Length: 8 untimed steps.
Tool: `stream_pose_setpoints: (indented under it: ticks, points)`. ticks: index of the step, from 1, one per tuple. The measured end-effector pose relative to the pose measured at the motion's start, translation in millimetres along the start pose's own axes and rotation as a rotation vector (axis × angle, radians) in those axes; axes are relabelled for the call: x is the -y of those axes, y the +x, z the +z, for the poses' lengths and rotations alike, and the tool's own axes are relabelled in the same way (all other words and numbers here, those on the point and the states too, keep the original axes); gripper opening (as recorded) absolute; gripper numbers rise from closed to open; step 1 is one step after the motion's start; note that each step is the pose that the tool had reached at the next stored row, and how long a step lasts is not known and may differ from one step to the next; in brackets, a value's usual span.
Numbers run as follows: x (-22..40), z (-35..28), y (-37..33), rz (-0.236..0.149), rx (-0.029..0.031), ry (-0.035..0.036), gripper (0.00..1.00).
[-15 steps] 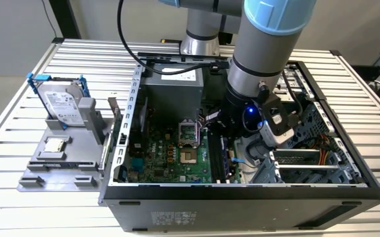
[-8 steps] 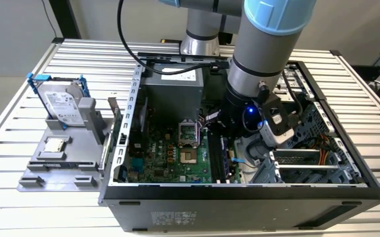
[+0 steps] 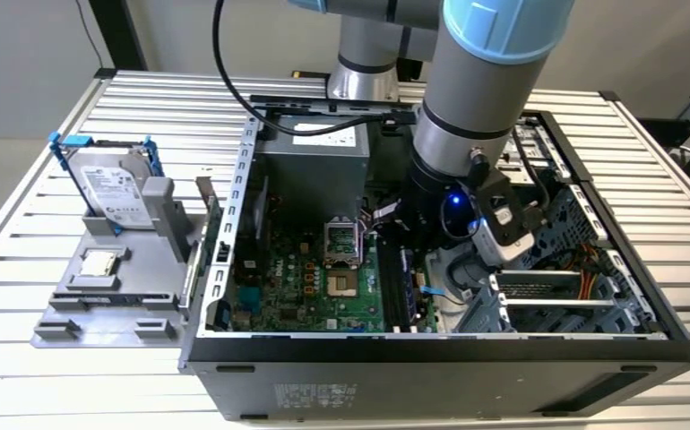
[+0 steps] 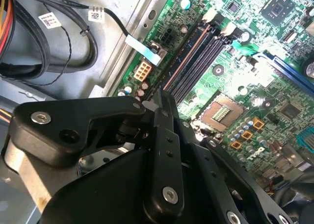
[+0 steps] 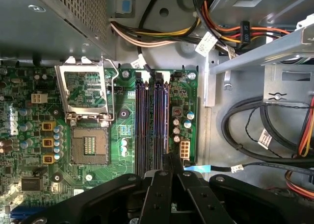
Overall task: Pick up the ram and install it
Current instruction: 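Press down the ram until it locks into place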
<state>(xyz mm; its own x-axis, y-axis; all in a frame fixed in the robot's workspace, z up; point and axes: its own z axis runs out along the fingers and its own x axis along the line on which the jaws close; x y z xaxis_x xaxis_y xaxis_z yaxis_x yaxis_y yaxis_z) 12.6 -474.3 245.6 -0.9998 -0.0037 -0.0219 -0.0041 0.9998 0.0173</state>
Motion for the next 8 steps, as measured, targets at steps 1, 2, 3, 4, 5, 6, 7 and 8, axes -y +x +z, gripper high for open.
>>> stream_pose_setpoints:
  ticks: [1, 2, 3, 4, 5, 6, 7, 8]
  points:
    - [0.0, 0.0, 0.0, -0.011, -0.0002, -0.0002, 0.00]
    - [0.0, 0.0, 0.0, -0.022, -0.0004, -0.0003, 0.00]
    - [0.0, 0.0, 0.1, -0.035, -0.0006, -0.0004, 0.00]
    - [0.0, 0.0, 0.1, -0.047, -0.0008, -0.0007, 0.00]
    - [0.0, 0.0, 0.0, -0.059, -0.0010, -0.0009, 0.00]
    - [-0.1, 0.0, 0.0, -0.074, -0.0013, -0.0012, 0.00]
    - [-0.2, 0.0, 0.0, -0.089, -0.0016, -0.0014, 0.00]
    - [-0.4, 0.0, 0.0, -0.103, -0.0018, -0.0019, 0.00]
